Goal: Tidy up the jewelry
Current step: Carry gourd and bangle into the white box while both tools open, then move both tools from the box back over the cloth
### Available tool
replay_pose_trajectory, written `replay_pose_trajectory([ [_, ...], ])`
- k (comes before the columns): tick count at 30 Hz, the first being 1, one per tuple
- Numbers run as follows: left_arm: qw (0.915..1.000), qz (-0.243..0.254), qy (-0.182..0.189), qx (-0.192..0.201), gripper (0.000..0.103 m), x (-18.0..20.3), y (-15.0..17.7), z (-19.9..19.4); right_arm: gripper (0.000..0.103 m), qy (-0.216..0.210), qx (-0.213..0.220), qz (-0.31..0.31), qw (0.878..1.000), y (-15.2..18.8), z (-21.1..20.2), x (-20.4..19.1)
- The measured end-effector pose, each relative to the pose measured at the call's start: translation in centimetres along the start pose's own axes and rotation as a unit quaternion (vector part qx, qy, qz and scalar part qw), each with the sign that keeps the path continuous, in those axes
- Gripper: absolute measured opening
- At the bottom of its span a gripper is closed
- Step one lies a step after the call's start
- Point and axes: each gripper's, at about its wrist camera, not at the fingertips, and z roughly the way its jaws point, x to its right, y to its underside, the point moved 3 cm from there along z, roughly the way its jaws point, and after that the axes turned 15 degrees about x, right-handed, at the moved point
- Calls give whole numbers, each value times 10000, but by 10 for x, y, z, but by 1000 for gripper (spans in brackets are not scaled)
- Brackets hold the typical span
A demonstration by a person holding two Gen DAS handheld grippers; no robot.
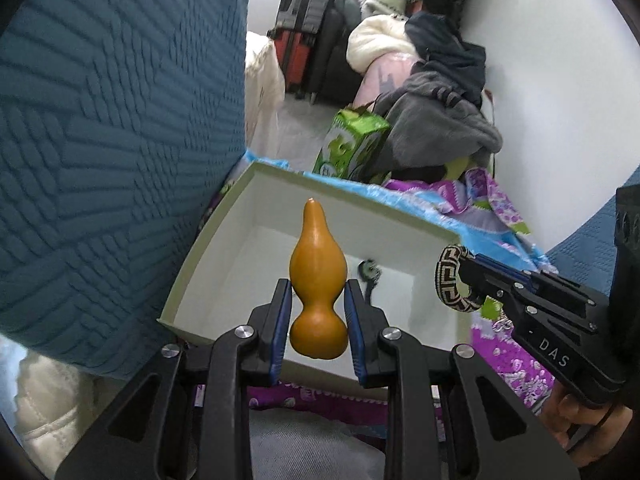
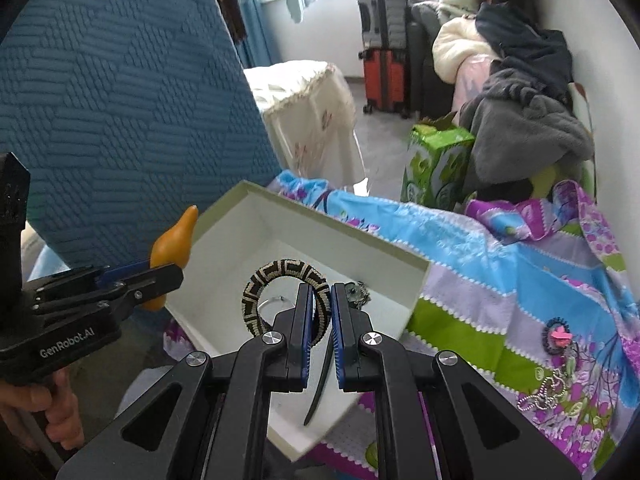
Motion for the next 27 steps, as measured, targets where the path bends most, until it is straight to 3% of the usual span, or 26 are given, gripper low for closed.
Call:
replay_pose_trajectory([
  [10,9996,-148,14,-257,27,-8,12,23,8,89,-322,-188,9993,8,31,2],
  [15,9996,-40,-196,-197,28,-13,8,20,9,107,-352,-126,9992,8,31,4],
  [17,9997,-86,-122,-190,28,-16,5,17,9,124,-346,-90,9993,7,28,7],
  [18,9997,-86,-135,-176,30,-17,3,15,10,108,-341,-78,9993,5,26,7],
  [19,9997,-43,-182,-146,39,-16,1,12,12,95,-313,-79,9994,3,22,6],
  [20,9997,-5,-198,-112,52,-15,-1,9,20,94,-291,-84,9995,2,19,7],
  [21,9998,23,-205,-58,58,-13,-3,5,28,85,-248,-77,9996,-1,15,6],
  [22,9998,43,-186,31,65,-10,-5,-1,28,71,-194,-58,9998,-3,11,6],
  [27,9995,121,-118,274,68,1,-18,-22,29,94,68,-58,9999,-16,-15,6],
])
